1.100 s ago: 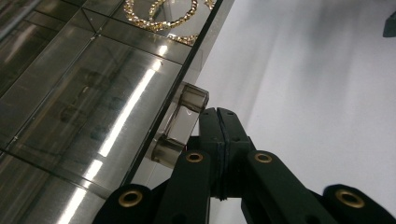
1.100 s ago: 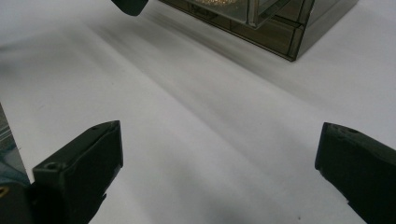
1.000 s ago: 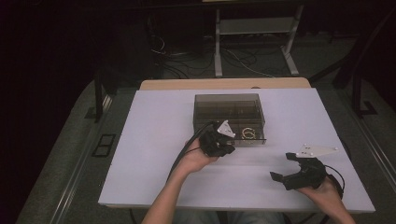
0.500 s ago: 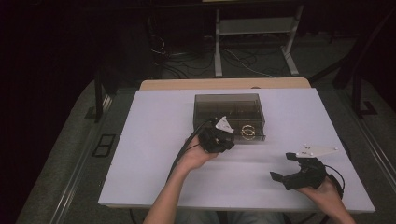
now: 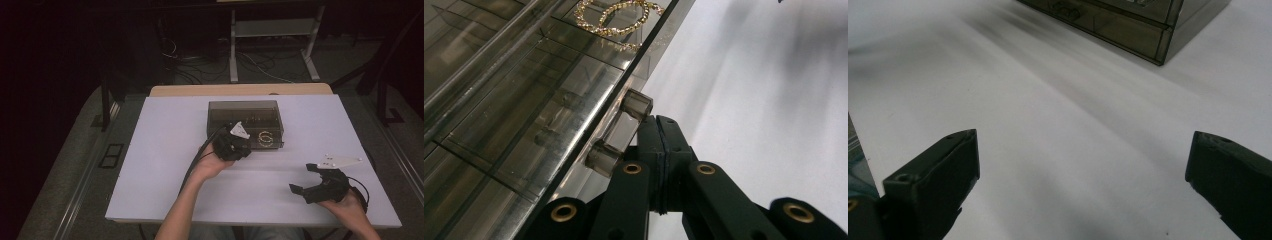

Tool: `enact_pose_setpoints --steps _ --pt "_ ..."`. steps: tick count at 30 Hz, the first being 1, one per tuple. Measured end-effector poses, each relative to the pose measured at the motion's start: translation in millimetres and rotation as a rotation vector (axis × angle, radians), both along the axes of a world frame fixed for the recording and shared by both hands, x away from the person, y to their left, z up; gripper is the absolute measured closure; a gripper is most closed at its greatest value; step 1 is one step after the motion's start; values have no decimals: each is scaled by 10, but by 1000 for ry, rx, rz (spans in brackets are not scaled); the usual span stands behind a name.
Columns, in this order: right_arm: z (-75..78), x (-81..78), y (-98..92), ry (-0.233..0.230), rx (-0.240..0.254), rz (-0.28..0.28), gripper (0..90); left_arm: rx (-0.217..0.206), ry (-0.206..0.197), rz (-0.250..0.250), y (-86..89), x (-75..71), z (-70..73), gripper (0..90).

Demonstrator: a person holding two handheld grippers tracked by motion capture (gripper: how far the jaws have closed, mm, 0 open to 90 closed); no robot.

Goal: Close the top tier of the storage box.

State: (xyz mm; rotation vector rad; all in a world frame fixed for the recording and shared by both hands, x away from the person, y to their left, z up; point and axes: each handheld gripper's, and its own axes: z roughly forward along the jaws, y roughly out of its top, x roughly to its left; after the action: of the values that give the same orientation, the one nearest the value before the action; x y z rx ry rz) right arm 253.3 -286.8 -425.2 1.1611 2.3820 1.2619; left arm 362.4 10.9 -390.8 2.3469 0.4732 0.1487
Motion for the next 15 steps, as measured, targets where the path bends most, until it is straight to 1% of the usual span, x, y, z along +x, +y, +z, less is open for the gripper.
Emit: enact_pose_setpoints --steps 2,3,4,5,8,9,10,11,15 --pt "0 0 0 1 0 0 3 -2 8 7 -5 3 -1 887" --pt "0 0 0 1 0 1 3 1 2 3 -5 15 0 887" --pt "-2 3 -1 -4 -2 3 3 -7 7 12 -9 14 -3 887" --pt "-2 3 -1 -4 -2 2 3 3 -1 1 -4 32 3 887" --pt "-2 4 -2 -3 -2 2 3 -2 5 11 -10 42 1 887" --pt "-3 4 -2 -3 -2 1 3 -7 -1 14 -13 52 0 887" --pt "-3 4 -2 -3 -3 1 3 -13 3 20 -13 54 -3 887" --pt "-3 5 -1 -3 -3 2 3 -10 9 21 -6 59 -1 887" --pt "-5 7 1 -2 -6 4 3 -18 -3 23 -12 83 -9 887"
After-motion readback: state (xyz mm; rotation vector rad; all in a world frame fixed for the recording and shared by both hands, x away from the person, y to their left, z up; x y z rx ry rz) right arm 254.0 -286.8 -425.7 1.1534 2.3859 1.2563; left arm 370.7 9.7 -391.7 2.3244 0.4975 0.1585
